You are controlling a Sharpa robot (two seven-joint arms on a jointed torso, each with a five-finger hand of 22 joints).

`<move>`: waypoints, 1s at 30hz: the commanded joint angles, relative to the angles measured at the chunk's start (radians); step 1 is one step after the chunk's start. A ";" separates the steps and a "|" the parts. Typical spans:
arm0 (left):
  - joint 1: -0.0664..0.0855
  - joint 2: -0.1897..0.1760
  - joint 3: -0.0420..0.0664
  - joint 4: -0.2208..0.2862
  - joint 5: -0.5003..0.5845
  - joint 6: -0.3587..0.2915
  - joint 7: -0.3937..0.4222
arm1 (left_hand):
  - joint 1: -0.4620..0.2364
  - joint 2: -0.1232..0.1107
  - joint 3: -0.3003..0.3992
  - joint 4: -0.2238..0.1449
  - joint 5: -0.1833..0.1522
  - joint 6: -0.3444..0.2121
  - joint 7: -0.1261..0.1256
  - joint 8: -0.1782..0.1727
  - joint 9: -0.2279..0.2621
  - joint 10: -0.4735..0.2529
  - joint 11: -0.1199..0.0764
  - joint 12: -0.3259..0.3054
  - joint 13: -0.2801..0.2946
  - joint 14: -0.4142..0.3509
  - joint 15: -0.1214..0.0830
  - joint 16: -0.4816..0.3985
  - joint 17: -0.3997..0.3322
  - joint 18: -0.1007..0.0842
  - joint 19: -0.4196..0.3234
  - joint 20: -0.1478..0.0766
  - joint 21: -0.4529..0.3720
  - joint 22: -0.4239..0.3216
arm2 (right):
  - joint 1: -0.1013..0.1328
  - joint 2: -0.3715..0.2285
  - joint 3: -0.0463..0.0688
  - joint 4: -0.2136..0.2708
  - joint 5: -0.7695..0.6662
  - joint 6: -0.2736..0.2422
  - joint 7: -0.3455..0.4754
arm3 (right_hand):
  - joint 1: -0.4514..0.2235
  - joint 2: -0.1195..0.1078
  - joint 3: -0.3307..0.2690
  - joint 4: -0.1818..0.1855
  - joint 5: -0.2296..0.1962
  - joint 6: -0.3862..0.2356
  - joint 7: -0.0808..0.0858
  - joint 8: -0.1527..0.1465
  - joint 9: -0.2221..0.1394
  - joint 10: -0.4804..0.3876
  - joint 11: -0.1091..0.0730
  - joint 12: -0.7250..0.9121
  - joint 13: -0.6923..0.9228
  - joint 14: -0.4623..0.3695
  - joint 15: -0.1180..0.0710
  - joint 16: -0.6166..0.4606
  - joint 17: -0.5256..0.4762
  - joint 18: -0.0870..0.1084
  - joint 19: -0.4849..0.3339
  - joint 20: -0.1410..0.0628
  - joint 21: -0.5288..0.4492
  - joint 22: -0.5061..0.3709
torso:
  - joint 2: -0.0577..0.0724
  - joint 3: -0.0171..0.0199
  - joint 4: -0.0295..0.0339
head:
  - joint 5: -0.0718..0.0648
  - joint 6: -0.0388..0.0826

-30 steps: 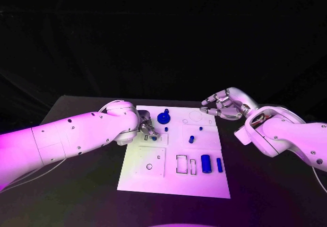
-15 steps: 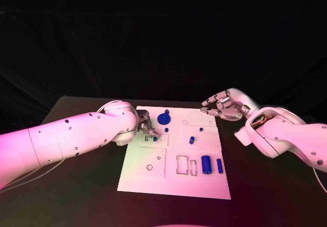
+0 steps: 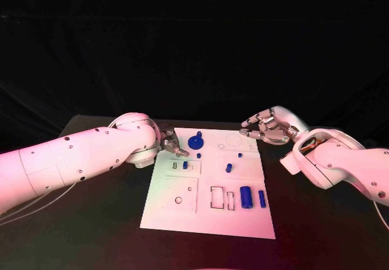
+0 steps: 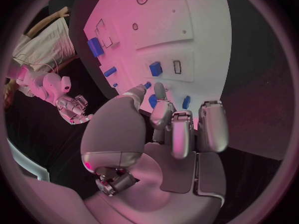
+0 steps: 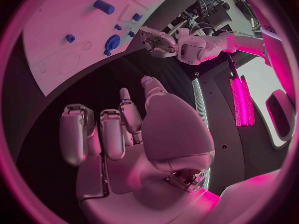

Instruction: Assemble the parts on the task board

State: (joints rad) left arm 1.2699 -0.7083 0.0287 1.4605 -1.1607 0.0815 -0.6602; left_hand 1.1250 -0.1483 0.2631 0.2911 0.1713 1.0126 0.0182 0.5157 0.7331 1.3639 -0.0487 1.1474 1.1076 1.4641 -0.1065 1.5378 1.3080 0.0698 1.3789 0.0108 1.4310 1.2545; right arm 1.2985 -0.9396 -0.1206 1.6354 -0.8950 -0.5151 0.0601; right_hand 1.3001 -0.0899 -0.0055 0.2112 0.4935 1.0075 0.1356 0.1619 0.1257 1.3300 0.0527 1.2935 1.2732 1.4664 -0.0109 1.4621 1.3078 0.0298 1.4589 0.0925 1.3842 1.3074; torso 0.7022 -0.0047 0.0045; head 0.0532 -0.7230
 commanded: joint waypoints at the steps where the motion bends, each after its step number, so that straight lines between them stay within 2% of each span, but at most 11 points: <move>1: 0.015 -0.004 0.004 -0.009 0.066 -0.011 0.010 | 0.028 0.000 0.000 0.001 0.005 -0.018 0.011 -0.021 -0.013 -0.033 0.010 -0.052 -0.052 0.094 0.014 -0.001 0.226 0.007 -0.024 0.005 -0.021 -0.037 | -0.001 0.000 0.000 -0.001 -0.002 0.011 0.006 | -0.011 0.001 -0.006 -0.001 0.005 -0.007 0.000 0.004 0.001 -0.007 0.001 -0.006 -0.001 0.058 -0.007 -0.004 0.078 0.019 -0.007 -0.001 -0.005 0.151 | -0.001 0.0010 0.0009 | 0.001 0.001; 2: 0.027 -0.003 0.006 -0.027 0.078 -0.009 0.014 | 0.037 -0.001 0.004 0.001 0.005 -0.030 0.019 -0.035 -0.023 -0.053 0.016 -0.083 -0.083 0.094 0.018 -0.004 0.223 0.010 -0.034 0.007 -0.030 -0.053 | -0.001 0.001 0.000 -0.002 -0.002 0.011 0.006 | -0.011 0.001 -0.006 -0.001 0.005 -0.007 0.000 0.004 0.001 -0.007 0.001 -0.006 -0.001 0.058 -0.007 -0.004 0.078 0.019 -0.007 -0.001 -0.005 0.151 | -0.001 0.0009 0.0010 | 0.003 0.003; 6: 0.041 0.012 0.008 -0.081 0.084 -0.003 0.023 | 0.037 -0.008 0.001 0.001 0.004 -0.049 0.037 -0.071 -0.050 -0.070 0.032 -0.108 -0.109 0.091 0.032 -0.009 0.218 0.012 -0.041 0.016 -0.038 -0.065 | -0.001 0.002 0.000 -0.005 -0.002 0.011 0.006 | -0.011 0.001 -0.006 -0.001 0.005 -0.007 0.000 0.004 0.001 -0.007 0.001 -0.006 -0.001 0.058 -0.007 -0.004 0.078 0.019 -0.007 -0.001 -0.005 0.151 | -0.001 -0.0001 0.0005 | 0.007 0.006; 9: 0.047 0.030 0.008 -0.127 0.066 0.004 0.028 | 0.036 -0.010 -0.002 0.002 0.004 -0.059 0.046 -0.094 -0.067 -0.074 0.039 -0.112 -0.115 0.091 0.038 -0.009 0.218 0.012 -0.041 0.022 -0.040 -0.065 | -0.001 0.004 0.000 -0.007 -0.002 0.012 0.006 | -0.011 0.001 -0.006 -0.001 0.005 -0.007 0.000 0.004 0.001 -0.007 0.001 -0.006 -0.001 0.058 -0.007 -0.004 0.078 0.019 -0.007 -0.001 -0.005 0.151 | 0.001 -0.0007 -0.0003 | 0.009 0.008; 12: 0.049 0.051 0.005 -0.175 0.052 0.013 0.030 | 0.035 -0.012 -0.004 0.002 0.004 -0.058 0.047 -0.099 -0.072 -0.073 0.041 -0.109 -0.113 0.091 0.040 -0.008 0.219 0.011 -0.039 0.023 -0.039 -0.062 | -0.002 0.005 0.000 -0.008 -0.002 0.012 0.006 | -0.011 0.001 -0.006 -0.001 0.005 -0.007 0.000 0.004 0.001 -0.007 0.001 -0.006 -0.001 0.058 -0.007 -0.005 0.077 0.019 -0.007 -0.001 -0.005 0.151 | 0.002 -0.0019 -0.0008 | 0.009 0.008; 16: 0.050 0.072 -0.001 -0.225 0.037 0.035 0.030 | 0.030 -0.012 -0.010 0.003 0.004 -0.052 0.049 -0.105 -0.079 -0.068 0.042 -0.100 -0.106 0.093 0.041 -0.005 0.222 0.010 -0.032 0.026 -0.034 -0.052 | -0.003 0.006 0.000 -0.009 -0.002 0.013 0.006 | -0.011 0.001 -0.006 -0.001 0.005 -0.007 0.000 0.004 0.001 -0.007 0.001 -0.006 -0.001 0.058 -0.007 -0.005 0.077 0.019 -0.007 -0.001 -0.005 0.151 | 0.002 -0.0015 -0.0012 | 0.010 0.006; 20: 0.050 0.089 -0.010 -0.260 0.030 0.049 0.029 | 0.024 -0.013 -0.017 0.003 0.003 -0.046 0.049 -0.109 -0.085 -0.064 0.043 -0.094 -0.101 0.093 0.042 -0.005 0.223 0.009 -0.028 0.027 -0.032 -0.047 | -0.004 0.006 0.000 -0.009 -0.002 0.014 0.006 | -0.011 0.001 -0.006 -0.001 0.005 -0.007 0.000 0.004 0.001 -0.007 0.001 -0.006 -0.001 0.058 -0.007 -0.005 0.077 0.019 -0.007 -0.001 -0.005 0.151 | 0.003 -0.0009 -0.0013 | 0.010 0.006; 24: 0.049 0.106 -0.018 -0.290 0.028 0.062 0.028 | 0.013 -0.011 -0.030 0.003 0.003 -0.038 0.048 -0.114 -0.092 -0.059 0.043 -0.086 -0.097 0.093 0.042 -0.004 0.224 0.008 -0.024 0.029 -0.029 -0.041 | -0.005 0.007 0.000 -0.009 -0.002 0.014 0.006 | -0.011 0.001 -0.006 -0.001 0.005 -0.007 0.000 0.004 0.001 -0.007 0.001 -0.006 -0.001 0.058 -0.007 -0.005 0.077 0.019 -0.007 -0.001 -0.005 0.151 | 0.004 -0.0019 -0.0019 | 0.010 0.004; 30: 0.046 0.126 -0.024 -0.322 0.032 0.079 0.024 | -0.019 0.001 -0.110 0.003 0.003 -0.019 0.045 -0.126 -0.109 -0.053 0.041 -0.073 -0.091 0.094 0.041 -0.002 0.225 0.006 -0.016 0.029 -0.024 -0.029 | -0.006 0.008 0.000 -0.009 -0.002 0.014 0.007 | -0.011 0.001 -0.006 -0.001 0.005 -0.007 0.000 0.004 0.001 -0.007 0.001 -0.006 -0.001 0.058 -0.007 -0.005 0.077 0.019 -0.007 -0.001 -0.005 0.151 | 0.004 -0.0011 -0.0025 | 0.011 0.003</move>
State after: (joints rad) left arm 1.3161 -0.5870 0.0042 1.1427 -1.1248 0.1258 -0.6435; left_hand 1.1099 -0.1474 0.1567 0.2940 0.1713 0.9886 0.0644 0.3914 0.6248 1.3043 -0.0091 1.0689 1.0154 1.4653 -0.0729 1.5297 1.3076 0.0697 1.3562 0.0411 1.4031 1.2248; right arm 1.2936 -0.9324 -0.1211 1.6260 -0.8937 -0.5140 0.0600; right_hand 1.3001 -0.0899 -0.0055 0.2112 0.4935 1.0075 0.1356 0.1619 0.1254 1.3301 0.0527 1.2935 1.2731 1.4664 -0.0109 1.4621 1.3075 0.0298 1.4590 0.0925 1.3842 1.3081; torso 0.7059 -0.0062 0.0022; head 0.0639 -0.7198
